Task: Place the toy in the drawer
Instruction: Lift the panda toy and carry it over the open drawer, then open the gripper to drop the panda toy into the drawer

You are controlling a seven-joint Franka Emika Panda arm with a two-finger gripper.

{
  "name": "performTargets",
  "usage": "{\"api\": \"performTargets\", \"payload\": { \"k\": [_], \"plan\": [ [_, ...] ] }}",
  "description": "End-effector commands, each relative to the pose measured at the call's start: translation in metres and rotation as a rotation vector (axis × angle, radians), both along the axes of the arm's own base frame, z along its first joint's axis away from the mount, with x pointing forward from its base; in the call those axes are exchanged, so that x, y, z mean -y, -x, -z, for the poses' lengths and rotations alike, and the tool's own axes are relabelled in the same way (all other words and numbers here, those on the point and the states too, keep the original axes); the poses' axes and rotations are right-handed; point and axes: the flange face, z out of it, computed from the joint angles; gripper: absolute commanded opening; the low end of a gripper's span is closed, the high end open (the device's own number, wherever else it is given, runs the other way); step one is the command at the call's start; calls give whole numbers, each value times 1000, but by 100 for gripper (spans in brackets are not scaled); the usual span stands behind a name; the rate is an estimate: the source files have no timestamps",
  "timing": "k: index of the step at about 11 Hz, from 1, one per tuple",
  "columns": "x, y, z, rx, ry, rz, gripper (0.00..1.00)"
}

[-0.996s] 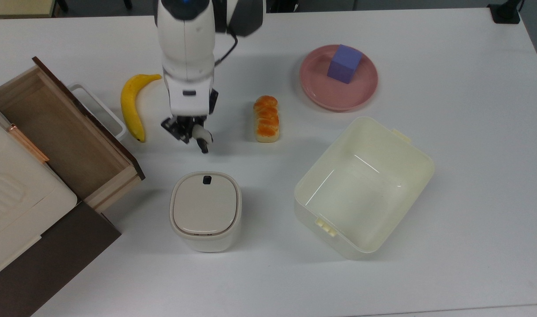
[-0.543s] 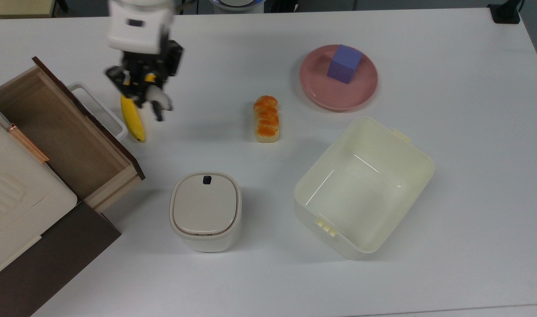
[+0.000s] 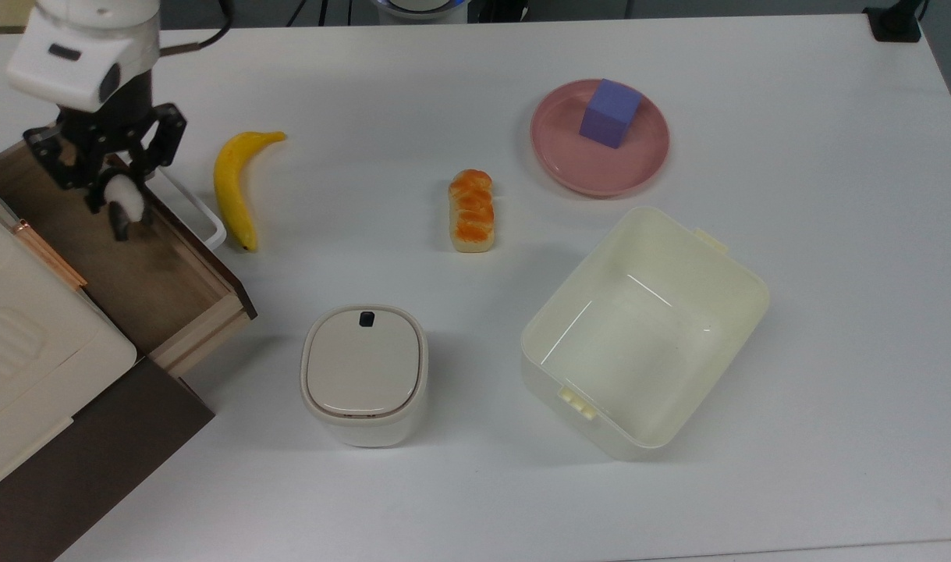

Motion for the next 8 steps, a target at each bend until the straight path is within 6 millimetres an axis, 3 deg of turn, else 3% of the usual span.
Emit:
{"api": "performTargets", "payload": {
  "k": [1, 4, 5, 6, 8],
  "plan": [
    [24, -2, 6, 16, 15, 27, 47],
    [18, -3, 1, 32, 2, 46, 67],
    [15, -3, -3, 50, -8, 79, 69],
    [6, -4, -6, 65, -24, 109, 69],
    [-36, -12, -12, 111, -91, 186, 69]
  ]
}}
